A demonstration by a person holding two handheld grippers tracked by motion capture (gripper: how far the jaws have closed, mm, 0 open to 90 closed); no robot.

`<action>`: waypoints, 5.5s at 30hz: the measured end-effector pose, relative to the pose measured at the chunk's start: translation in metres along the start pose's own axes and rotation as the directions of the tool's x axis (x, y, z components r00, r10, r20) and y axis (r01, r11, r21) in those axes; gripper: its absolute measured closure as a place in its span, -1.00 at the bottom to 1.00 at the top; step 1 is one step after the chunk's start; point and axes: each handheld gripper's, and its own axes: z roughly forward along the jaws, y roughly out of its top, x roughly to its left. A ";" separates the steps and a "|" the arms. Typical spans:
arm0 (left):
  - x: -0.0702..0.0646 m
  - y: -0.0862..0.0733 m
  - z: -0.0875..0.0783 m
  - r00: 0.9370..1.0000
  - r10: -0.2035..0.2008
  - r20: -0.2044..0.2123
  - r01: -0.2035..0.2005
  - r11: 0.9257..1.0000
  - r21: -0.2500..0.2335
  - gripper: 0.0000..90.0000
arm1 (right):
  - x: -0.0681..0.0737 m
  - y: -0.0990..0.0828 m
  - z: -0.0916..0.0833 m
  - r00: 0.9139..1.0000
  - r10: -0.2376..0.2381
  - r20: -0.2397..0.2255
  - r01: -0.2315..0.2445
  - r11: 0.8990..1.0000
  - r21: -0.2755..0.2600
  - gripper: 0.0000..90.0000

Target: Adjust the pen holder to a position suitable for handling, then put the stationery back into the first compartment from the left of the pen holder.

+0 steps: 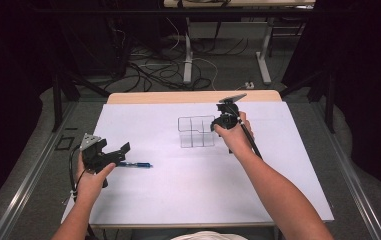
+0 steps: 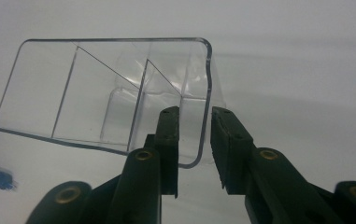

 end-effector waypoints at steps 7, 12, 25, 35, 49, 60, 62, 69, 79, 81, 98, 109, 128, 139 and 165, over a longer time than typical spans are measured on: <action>0.000 0.000 0.000 1.000 0.002 0.000 -0.002 1.000 0.002 -0.94 | 0.000 -0.005 -0.012 0.995 -0.103 -0.018 0.100 0.989 -0.109 0.31; 0.000 0.000 0.000 1.000 0.005 -0.002 -0.005 1.000 0.005 -0.94 | -0.002 -0.009 -0.018 0.980 -0.193 -0.036 0.184 0.966 -0.184 0.11; 0.001 0.000 0.000 1.000 0.006 -0.002 -0.006 1.000 0.010 -0.93 | -0.010 -0.024 -0.033 0.919 -0.393 0.037 0.384 0.870 -0.310 -0.31; 0.001 0.001 -0.002 1.000 0.013 -0.004 -0.013 1.000 0.010 -0.93 | -0.024 -0.042 -0.050 0.904 -0.418 0.092 0.422 0.834 -0.355 -0.57; -0.002 0.003 -0.004 0.997 0.074 0.027 -0.075 0.997 0.015 -1.00 | -0.065 -0.081 -0.072 0.915 -0.397 0.069 0.390 0.831 -0.396 -0.72; -0.005 0.001 -0.003 0.993 0.113 0.029 -0.114 0.993 0.040 -0.99 | -0.080 -0.105 -0.071 0.906 -0.419 0.056 0.399 0.805 -0.440 -1.00; -0.005 0.001 -0.004 0.992 0.118 0.032 -0.119 0.992 0.040 -0.99 | -0.079 -0.108 -0.070 0.894 -0.444 0.061 0.423 0.791 -0.442 -1.00; -0.010 0.002 -0.005 0.985 0.162 0.050 -0.166 0.984 0.063 -0.97 | -0.071 -0.118 -0.063 0.857 -0.509 0.079 0.492 0.763 -0.420 -1.00; -0.015 0.011 -0.009 0.954 0.294 0.063 -0.300 0.944 0.140 -0.91 | -0.072 -0.119 -0.063 0.849 -0.522 0.090 0.508 0.755 -0.414 -1.00; -0.015 0.013 -0.009 0.941 0.332 0.063 -0.338 0.928 0.157 -0.84 | -0.075 -0.118 -0.065 0.854 -0.513 0.089 0.501 0.762 -0.411 -1.00; -0.042 0.039 -0.005 0.719 0.652 0.242 -0.695 0.665 0.273 -0.31 | -0.087 -0.116 -0.067 0.861 -0.501 0.086 0.491 0.777 -0.394 -0.93; -0.049 0.038 0.003 0.530 0.780 0.333 -0.842 0.438 0.315 -0.22 | -0.094 -0.116 -0.066 0.867 -0.489 0.095 0.484 0.784 -0.389 -0.87; -0.051 0.014 0.023 0.410 0.805 0.429 -0.895 0.264 0.360 0.05 | -0.097 -0.117 -0.063 0.863 -0.496 0.100 0.494 0.784 -0.375 -0.85; -0.049 0.004 0.035 0.365 0.814 0.451 -0.908 0.204 0.366 0.13 | -0.097 -0.118 -0.061 0.858 -0.503 0.101 0.503 0.785 -0.362 -0.85; -0.050 -0.010 0.052 0.291 0.809 0.510 -0.929 0.111 0.354 0.37 | -0.098 -0.117 -0.059 0.858 -0.503 0.102 0.502 0.784 -0.365 -0.85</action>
